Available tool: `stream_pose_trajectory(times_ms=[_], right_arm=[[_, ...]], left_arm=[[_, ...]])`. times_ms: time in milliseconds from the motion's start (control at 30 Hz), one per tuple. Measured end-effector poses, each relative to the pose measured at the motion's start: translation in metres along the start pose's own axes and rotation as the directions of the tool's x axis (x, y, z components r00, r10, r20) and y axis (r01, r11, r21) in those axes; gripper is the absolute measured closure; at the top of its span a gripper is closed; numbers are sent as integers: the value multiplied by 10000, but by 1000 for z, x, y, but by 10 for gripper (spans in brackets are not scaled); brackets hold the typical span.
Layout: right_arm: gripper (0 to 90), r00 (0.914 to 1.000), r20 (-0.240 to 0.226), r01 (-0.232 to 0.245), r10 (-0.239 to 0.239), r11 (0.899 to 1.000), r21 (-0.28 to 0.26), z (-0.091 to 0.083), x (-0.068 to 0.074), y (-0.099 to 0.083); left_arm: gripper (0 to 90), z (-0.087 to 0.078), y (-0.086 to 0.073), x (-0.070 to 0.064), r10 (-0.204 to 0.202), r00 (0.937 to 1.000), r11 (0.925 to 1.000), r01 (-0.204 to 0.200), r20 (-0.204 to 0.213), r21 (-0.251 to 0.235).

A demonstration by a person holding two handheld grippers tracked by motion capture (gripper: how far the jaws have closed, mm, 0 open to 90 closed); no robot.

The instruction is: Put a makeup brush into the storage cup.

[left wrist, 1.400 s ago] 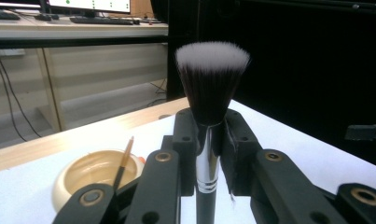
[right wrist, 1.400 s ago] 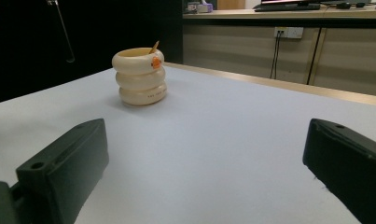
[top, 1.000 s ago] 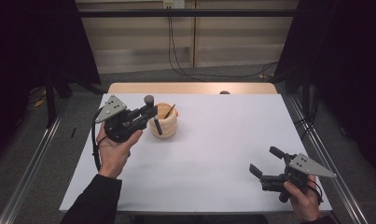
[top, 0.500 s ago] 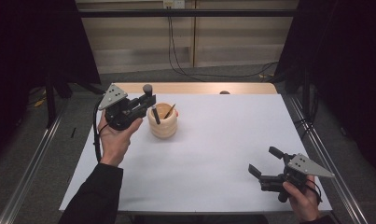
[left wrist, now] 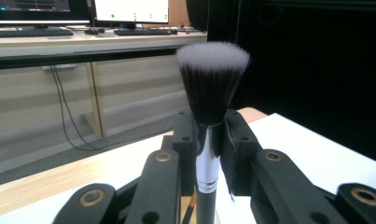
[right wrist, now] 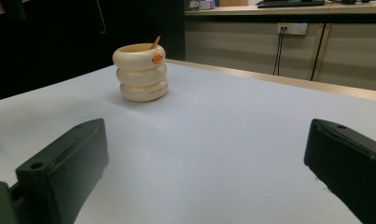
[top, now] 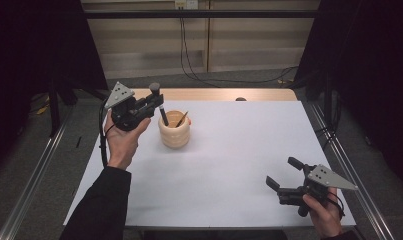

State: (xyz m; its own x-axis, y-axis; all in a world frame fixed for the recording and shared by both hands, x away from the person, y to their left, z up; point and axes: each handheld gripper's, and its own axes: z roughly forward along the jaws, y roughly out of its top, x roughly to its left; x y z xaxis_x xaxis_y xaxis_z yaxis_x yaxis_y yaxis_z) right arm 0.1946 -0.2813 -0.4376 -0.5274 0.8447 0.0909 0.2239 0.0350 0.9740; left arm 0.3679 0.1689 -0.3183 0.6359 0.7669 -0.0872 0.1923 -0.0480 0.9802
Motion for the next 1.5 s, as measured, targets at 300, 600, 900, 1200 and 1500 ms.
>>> stream_pose_trajectory(times_ms=[300,600,900,1200,1500], right_arm=[[1,10000,-43,-14,14,10000,-10,1,0,0],[4,9999,-139,-18,18,10000,-39,0,0,-1],[3,9997,-226,95,-95,10000,17,0,-1,-1],[2,9997,-234,41,-40,10000,28,1,0,-1],[0,9997,-254,42,-41,10000,46,1,0,-1]], left_arm=[[776,19,-6,3,339,9994,9990,-338,-27,279],[775,34,-16,6,425,9986,9983,-412,-303,412],[775,38,-31,7,515,9982,9965,-494,-296,673],[774,43,-43,6,507,9981,9956,-478,-337,807],[772,49,-59,9,268,9991,9943,-233,-327,1041]])
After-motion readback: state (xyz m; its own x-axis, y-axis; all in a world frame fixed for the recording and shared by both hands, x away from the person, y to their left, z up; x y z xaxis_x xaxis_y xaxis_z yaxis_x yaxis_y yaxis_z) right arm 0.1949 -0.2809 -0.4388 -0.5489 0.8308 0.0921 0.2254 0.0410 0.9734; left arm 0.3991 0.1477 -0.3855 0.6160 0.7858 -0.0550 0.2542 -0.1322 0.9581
